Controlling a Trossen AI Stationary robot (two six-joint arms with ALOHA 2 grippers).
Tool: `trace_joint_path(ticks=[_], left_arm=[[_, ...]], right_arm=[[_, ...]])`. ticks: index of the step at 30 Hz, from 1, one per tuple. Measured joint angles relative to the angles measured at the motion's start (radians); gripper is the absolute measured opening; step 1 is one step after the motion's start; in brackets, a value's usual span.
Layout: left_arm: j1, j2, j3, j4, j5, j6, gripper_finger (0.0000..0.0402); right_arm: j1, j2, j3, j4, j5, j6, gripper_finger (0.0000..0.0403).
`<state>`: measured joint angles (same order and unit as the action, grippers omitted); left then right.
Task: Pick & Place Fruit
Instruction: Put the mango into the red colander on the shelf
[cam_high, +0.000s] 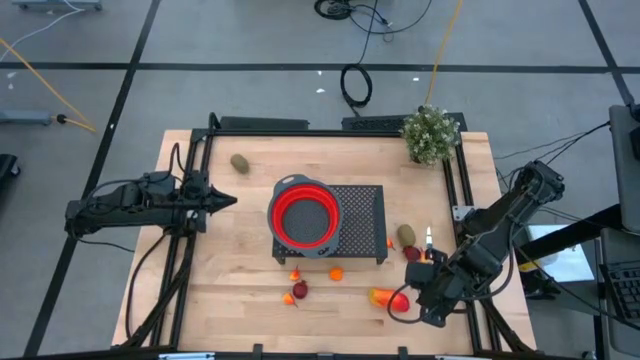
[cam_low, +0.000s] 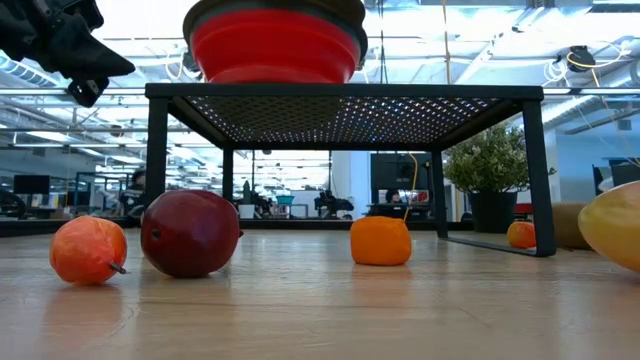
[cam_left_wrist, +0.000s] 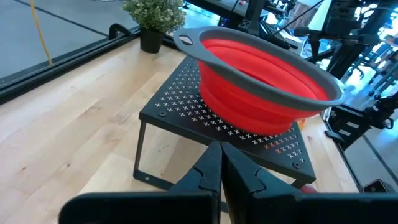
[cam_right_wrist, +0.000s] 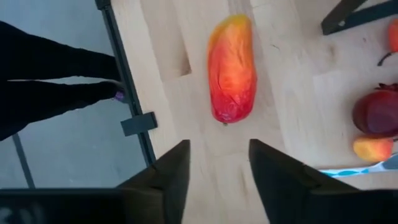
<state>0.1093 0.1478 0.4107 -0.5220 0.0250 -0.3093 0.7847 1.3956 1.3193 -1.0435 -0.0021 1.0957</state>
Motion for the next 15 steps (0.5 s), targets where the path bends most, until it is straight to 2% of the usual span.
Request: trace_joint_path(ticks=[8, 15], left_arm=[[0.000, 0.000, 0.000, 0.000, 0.000, 0.019, 0.0008], [0.000, 0.000, 0.000, 0.000, 0.000, 0.019, 0.0008]], right_arm=[[-0.001, 0.000, 0.000, -0.008, 0.001, 0.021, 0.0241], [-0.001, 0.000, 0.000, 0.002, 0.000, 0.019, 0.0267]])
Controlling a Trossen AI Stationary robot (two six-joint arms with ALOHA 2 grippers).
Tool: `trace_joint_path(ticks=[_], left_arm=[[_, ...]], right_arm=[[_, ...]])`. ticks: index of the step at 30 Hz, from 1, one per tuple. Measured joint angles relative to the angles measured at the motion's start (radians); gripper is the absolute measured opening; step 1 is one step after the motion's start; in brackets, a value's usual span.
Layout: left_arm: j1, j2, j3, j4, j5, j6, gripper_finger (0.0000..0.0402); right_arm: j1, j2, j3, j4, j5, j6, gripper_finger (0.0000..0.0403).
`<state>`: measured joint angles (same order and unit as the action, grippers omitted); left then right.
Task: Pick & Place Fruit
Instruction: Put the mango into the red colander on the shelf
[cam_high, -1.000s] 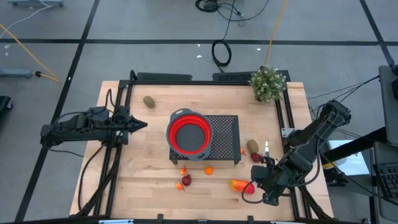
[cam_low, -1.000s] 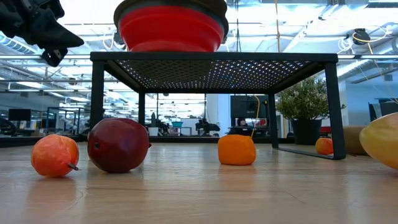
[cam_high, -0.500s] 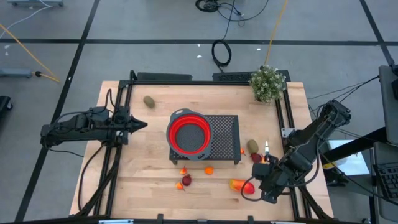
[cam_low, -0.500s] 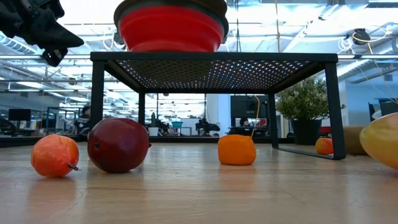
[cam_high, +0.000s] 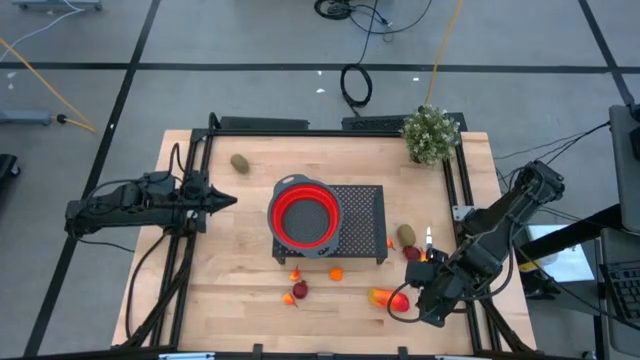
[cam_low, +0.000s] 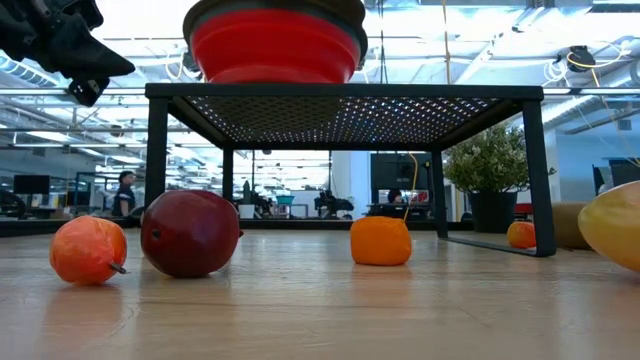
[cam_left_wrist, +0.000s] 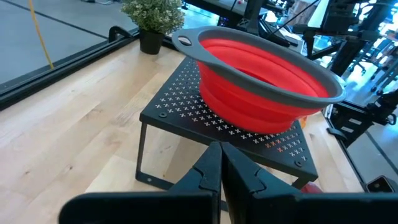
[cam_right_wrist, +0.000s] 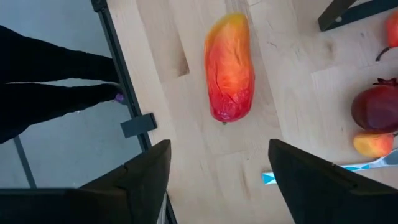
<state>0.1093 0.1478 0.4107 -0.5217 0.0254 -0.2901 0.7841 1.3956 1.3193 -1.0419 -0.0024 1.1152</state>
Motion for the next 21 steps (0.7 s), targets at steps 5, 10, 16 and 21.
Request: trace_joint_path(ticks=[5, 10, 16, 21], left_arm=[[0.000, 0.000, 0.000, 0.000, 0.000, 0.000, 0.0008], [0.000, 0.000, 0.000, 0.000, 0.001, 0.000, 0.0008], [0.000, 0.000, 0.000, 0.001, 0.001, 0.000, 0.0008], [0.000, 0.000, 0.000, 0.001, 0.002, 0.000, 0.0008]], right_arm=[[0.000, 0.000, 0.000, 0.006, 0.000, -0.025, 0.0264], [0.000, 0.000, 0.000, 0.053, 0.000, -0.022, 0.0265], [0.003, 0.000, 0.000, 0.128, 0.000, -0.030, 0.0265], [0.001, 0.000, 0.000, 0.134, 0.005, 0.041, 0.0265]])
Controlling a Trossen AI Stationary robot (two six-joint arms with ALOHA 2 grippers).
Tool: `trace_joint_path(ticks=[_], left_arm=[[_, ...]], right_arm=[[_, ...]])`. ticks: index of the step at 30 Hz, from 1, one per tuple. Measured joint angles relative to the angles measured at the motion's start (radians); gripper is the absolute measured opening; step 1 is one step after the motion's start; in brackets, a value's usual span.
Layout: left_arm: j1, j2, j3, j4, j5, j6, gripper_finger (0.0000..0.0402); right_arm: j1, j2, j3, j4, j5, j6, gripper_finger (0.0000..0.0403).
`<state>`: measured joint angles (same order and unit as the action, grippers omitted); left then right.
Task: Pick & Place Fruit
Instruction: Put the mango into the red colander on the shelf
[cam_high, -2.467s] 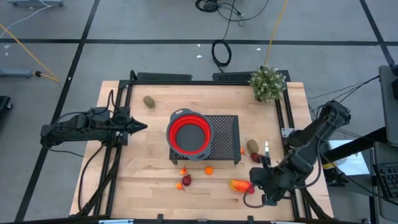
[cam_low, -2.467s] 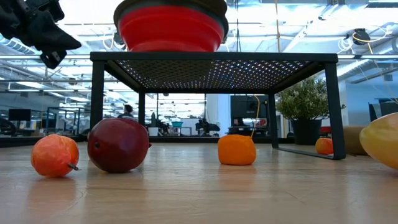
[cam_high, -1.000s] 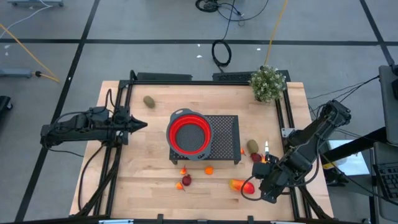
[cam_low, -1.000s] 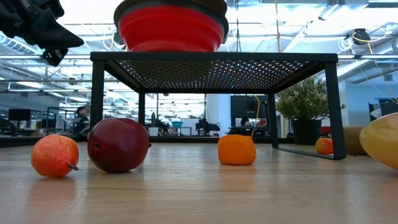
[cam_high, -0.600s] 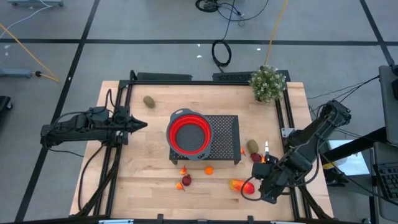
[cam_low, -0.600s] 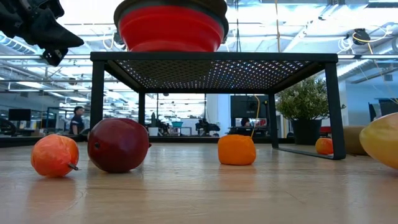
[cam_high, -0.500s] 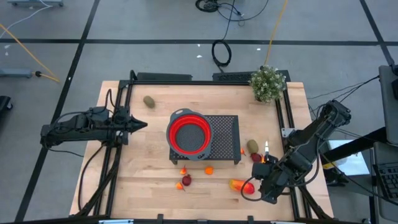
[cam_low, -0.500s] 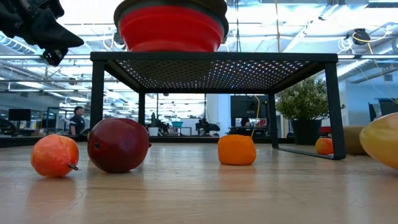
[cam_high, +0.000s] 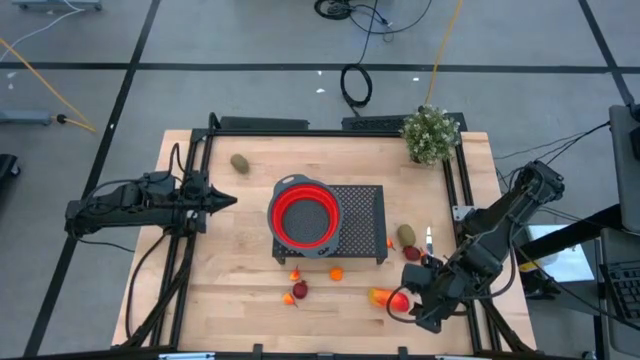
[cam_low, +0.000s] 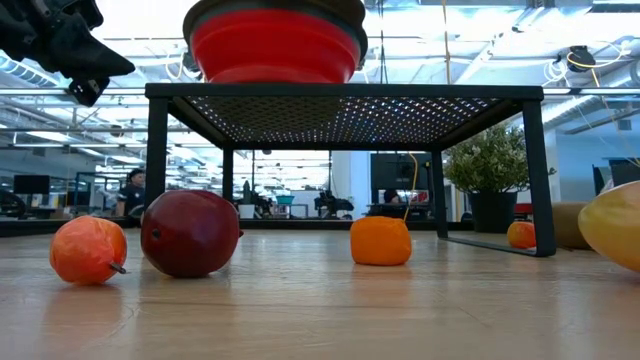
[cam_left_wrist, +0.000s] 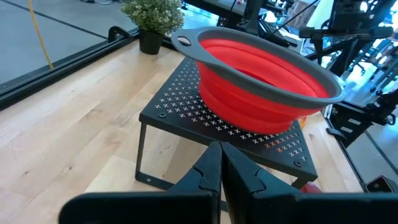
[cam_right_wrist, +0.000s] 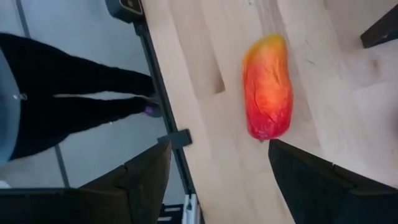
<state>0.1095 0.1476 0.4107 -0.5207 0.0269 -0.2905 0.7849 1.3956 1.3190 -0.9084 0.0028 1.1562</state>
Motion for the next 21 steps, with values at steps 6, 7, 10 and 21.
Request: trace_joint_path(ticks=[6, 7, 10, 21], left_arm=[[0.000, 0.000, 0.000, 0.000, 0.002, 0.000, 0.0008], [0.000, 0.000, 0.000, 0.000, 0.002, 0.000, 0.0008], [0.000, 0.000, 0.000, 0.001, 0.002, 0.000, 0.0008], [0.000, 0.000, 0.000, 0.001, -0.001, -0.006, 0.0008]], right_arm=[[0.002, 0.000, 0.000, 0.038, 0.051, 0.036, 0.0265], [0.002, 0.000, 0.000, 0.039, 0.050, 0.036, 0.0265], [0.002, 0.000, 0.000, 0.049, 0.047, 0.036, 0.0265], [0.000, 0.000, 0.000, 0.159, 0.049, 0.028, 0.0265]])
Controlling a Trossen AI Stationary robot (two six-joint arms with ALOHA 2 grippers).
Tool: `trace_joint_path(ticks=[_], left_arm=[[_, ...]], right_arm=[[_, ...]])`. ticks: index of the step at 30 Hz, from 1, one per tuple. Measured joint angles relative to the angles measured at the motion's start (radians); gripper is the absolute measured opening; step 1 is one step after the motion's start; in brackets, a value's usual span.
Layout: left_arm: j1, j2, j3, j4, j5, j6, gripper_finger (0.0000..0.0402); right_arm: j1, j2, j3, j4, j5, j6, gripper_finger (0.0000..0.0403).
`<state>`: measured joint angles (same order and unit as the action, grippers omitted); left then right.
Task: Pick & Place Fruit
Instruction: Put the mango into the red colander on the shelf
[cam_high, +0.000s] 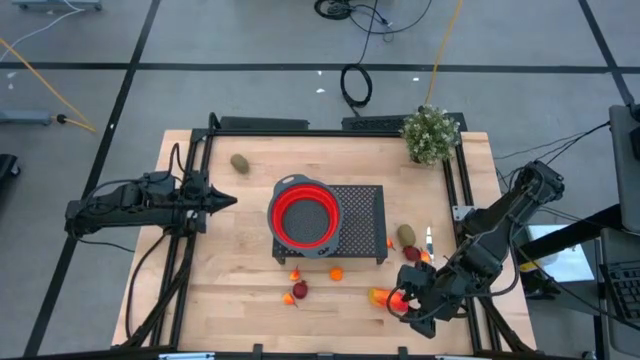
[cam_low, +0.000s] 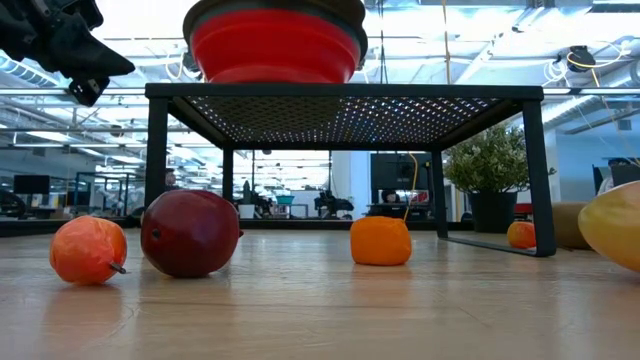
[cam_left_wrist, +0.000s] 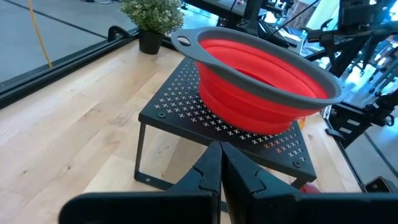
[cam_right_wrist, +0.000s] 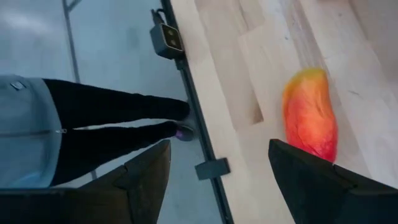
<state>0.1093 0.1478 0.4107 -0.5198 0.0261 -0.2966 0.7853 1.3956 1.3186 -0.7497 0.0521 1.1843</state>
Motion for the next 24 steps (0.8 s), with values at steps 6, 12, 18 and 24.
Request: trace_joint_path(ticks=[6, 12, 18, 24], left_arm=[[0.000, 0.000, 0.000, 0.000, -0.001, 0.006, 0.0008], [0.000, 0.000, 0.000, 0.000, -0.001, 0.037, 0.0008], [0.000, 0.000, 0.000, 0.000, -0.009, 0.049, 0.0008], [0.000, 0.000, 0.000, 0.000, -0.009, 0.056, 0.0008]], right_arm=[[0.000, 0.000, 0.000, 0.006, 0.002, 0.006, 0.0265], [0.003, 0.000, 0.000, 0.033, 0.065, 0.098, 0.0265], [0.023, 0.000, 0.000, 0.100, 0.157, 0.114, 0.0265], [0.028, 0.048, 0.000, 0.185, 0.120, 0.140, 0.0265]])
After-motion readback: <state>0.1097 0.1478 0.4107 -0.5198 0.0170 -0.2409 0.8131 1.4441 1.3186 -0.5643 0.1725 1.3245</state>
